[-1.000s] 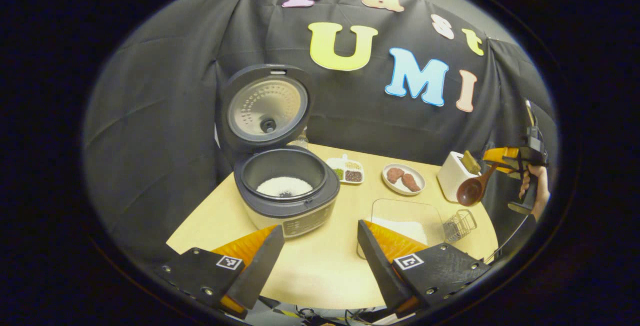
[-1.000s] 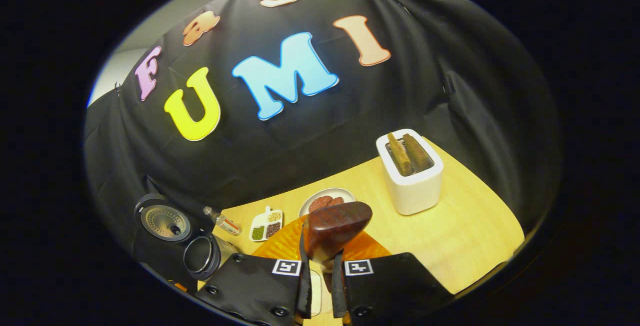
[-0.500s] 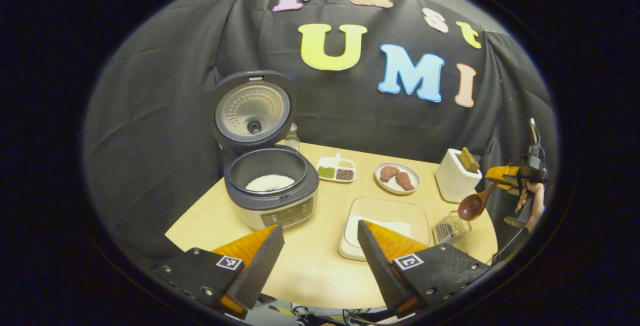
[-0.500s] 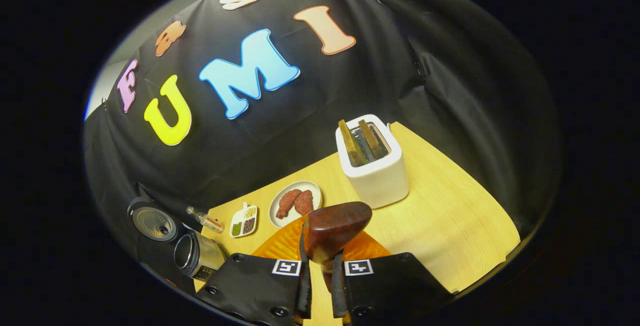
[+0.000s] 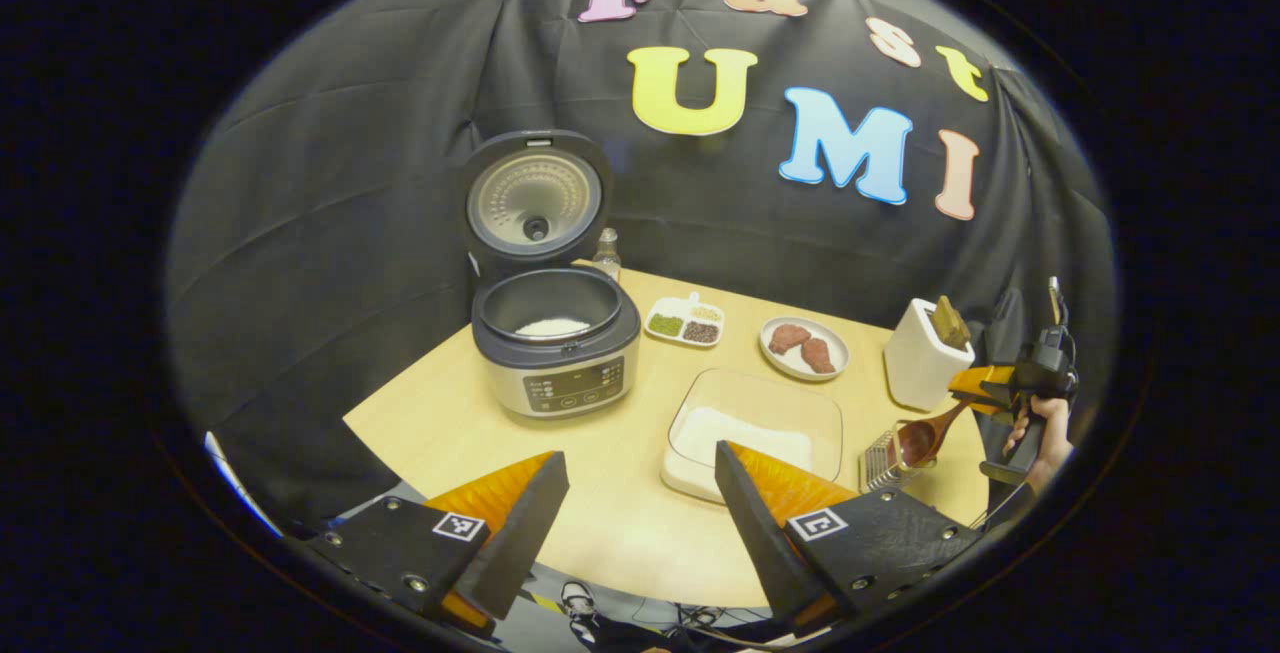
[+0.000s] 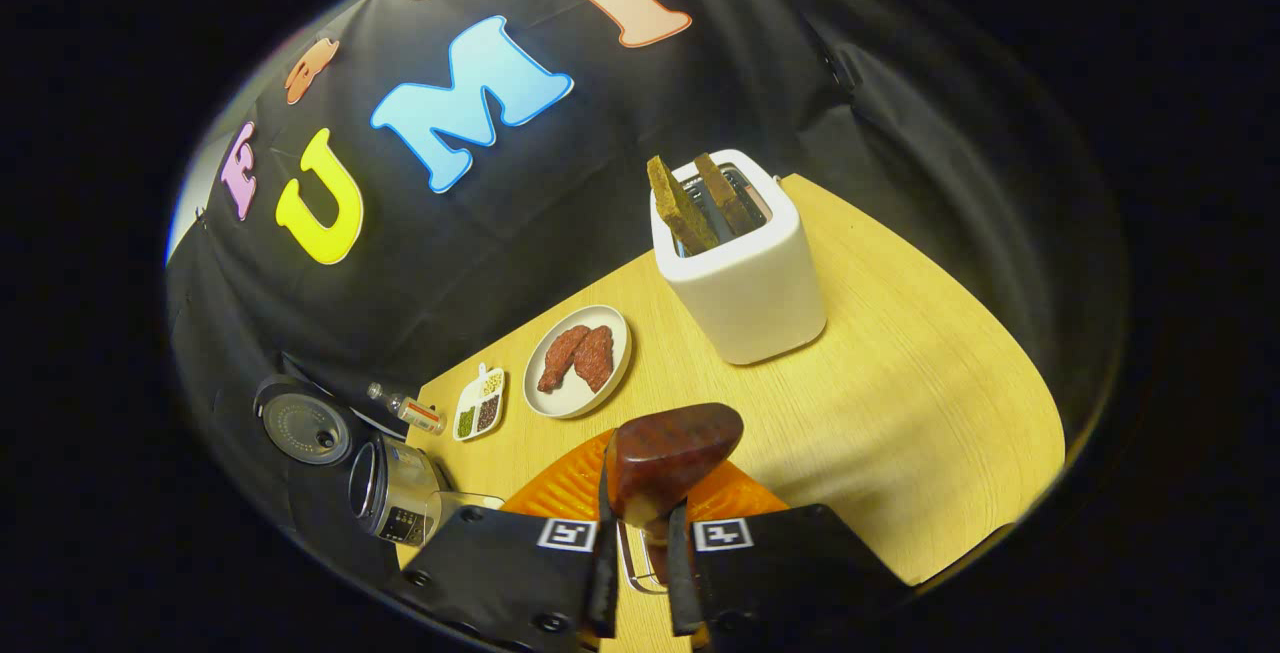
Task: Close the left gripper, press the button to open the rice cooker; take a wooden spoon from the chopstick holder with the right hand, scoop a spoonful of rice and pour it into the rice cooker, then put the wooden spoon back into the chopstick holder.
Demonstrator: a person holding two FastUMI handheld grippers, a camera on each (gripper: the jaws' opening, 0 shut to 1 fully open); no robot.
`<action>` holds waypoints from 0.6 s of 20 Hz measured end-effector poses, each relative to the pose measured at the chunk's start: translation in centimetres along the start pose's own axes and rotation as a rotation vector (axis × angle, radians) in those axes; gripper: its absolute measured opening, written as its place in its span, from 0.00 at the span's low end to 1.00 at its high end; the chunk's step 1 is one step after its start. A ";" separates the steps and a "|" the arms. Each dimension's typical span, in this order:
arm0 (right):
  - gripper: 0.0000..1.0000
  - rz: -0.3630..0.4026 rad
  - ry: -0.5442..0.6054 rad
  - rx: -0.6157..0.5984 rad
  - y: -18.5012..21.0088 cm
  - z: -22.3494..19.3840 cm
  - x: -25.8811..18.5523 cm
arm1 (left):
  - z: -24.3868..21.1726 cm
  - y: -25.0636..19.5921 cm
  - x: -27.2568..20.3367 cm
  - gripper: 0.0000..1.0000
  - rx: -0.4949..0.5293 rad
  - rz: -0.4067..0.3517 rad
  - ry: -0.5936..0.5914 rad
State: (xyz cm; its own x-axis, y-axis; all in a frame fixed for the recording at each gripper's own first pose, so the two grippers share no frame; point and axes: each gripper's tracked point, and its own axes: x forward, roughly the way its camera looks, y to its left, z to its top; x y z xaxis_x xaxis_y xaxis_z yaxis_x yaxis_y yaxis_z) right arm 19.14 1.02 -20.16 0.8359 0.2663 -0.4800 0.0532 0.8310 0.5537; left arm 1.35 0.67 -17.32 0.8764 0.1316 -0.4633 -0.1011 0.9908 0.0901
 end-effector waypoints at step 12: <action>0.98 -0.024 -0.119 -0.091 -2.4 1.0 -3.8 | 3.8 2.6 0.7 0.94 -0.027 0.058 -0.067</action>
State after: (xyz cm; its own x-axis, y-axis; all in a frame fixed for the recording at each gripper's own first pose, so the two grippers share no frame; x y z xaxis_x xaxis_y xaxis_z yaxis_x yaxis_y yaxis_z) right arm 16.42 -2.42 -18.99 0.8942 0.1905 -0.4052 0.0285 0.8789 0.4761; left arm 3.51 3.20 -14.09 0.8984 0.1868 -0.3975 -0.1643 0.9823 0.0903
